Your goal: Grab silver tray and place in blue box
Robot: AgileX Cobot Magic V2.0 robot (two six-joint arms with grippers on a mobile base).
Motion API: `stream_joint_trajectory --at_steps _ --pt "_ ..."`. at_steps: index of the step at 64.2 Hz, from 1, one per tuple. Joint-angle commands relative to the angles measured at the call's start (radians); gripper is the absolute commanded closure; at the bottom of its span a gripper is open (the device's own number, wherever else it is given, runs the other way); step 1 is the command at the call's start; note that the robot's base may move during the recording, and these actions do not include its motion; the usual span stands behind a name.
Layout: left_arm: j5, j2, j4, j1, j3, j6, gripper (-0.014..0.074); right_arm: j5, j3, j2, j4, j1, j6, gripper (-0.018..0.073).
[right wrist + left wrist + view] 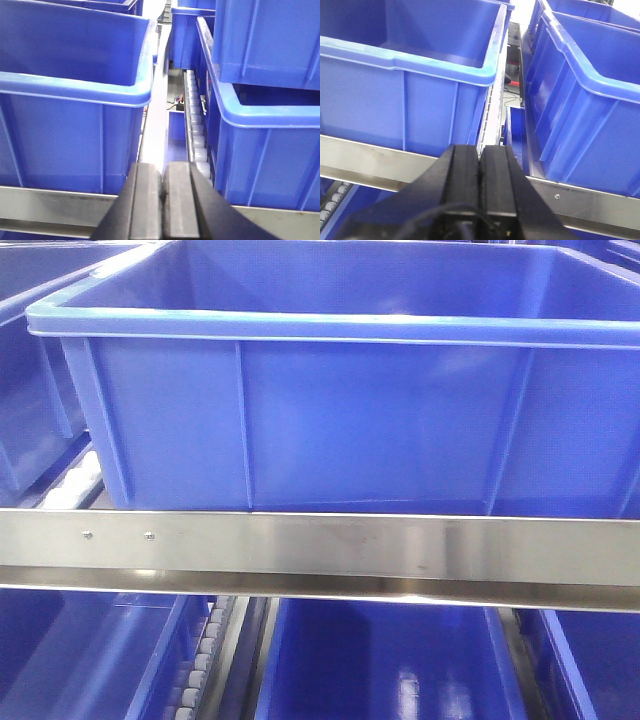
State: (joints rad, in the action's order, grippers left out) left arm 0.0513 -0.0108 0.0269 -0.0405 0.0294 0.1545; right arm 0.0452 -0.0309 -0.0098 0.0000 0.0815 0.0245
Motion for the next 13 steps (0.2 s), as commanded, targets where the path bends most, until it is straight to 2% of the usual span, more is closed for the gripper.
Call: stream_joint_trajectory --at_steps 1,13 --pt "-0.095 -0.017 0.006 0.001 -0.003 -0.002 0.0692 -0.083 -0.002 -0.020 0.000 0.005 0.010 0.0506" --pt "-0.095 -0.017 0.006 0.001 -0.003 -0.002 0.0692 -0.083 -0.002 -0.020 0.000 0.005 0.010 0.0506"
